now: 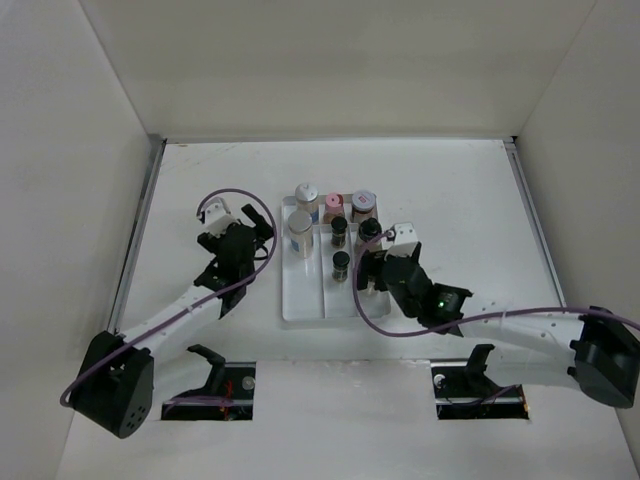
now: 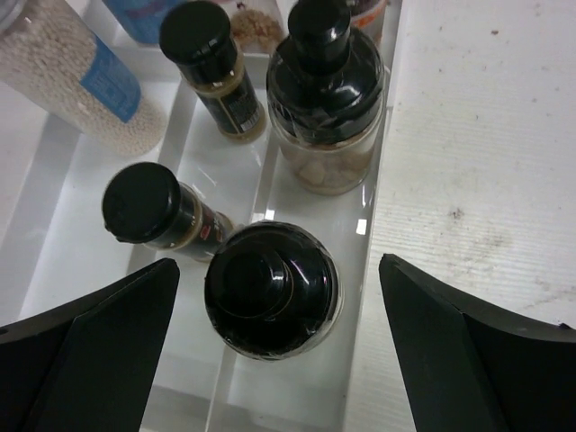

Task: Organize the condiment bottles

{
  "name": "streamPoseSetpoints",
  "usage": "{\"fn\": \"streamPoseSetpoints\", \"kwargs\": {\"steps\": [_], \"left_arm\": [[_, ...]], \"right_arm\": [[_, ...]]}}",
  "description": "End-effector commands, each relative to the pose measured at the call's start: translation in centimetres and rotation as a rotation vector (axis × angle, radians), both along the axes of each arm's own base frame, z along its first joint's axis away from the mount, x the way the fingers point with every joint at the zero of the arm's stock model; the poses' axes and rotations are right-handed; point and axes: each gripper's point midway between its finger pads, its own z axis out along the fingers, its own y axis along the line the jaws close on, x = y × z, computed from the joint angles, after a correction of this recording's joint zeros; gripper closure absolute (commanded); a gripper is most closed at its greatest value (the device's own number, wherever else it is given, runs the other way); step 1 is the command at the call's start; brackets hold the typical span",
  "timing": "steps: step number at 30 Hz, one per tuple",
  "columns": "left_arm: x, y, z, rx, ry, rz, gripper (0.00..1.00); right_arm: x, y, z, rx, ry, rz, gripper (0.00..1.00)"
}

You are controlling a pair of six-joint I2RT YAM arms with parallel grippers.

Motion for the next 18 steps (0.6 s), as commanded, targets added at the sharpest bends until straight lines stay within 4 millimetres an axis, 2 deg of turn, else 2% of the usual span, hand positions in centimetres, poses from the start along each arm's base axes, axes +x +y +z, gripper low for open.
{"fn": "streamPoseSetpoints", "kwargs": {"steps": [1, 4, 8, 13, 18], "left_arm": [[0.6, -1.0, 1.9, -0.009, -0.011, -0.014, 0.0], [0.9, -1.4, 2.5, -0.003, -0.004, -0.026, 0.0], [0.9, -1.8, 4.3, -0.005, -0.031, -0.034, 0.0], [0.7, -2.9, 6.6, 0.015, -0.074, -0.077, 0.0], [1.1, -3.4, 7.2, 0.066, -0.069, -0.101, 0.0]], "right_arm": [[0.9, 0.1, 5.1, 0.121, -0.118, -0.025, 0.0], [2.4, -2.6, 8.1, 0.189, -0.187, -0.119, 0.0], [4.9, -7.2, 9.4, 0.263, -0.238, -0.286, 0.0], [7.2, -12.1, 8.2, 0.332, -0.233, -0.461, 0.0], [7.8, -12.3, 5.2, 0.371, -0.164, -0.466, 0.0]]}}
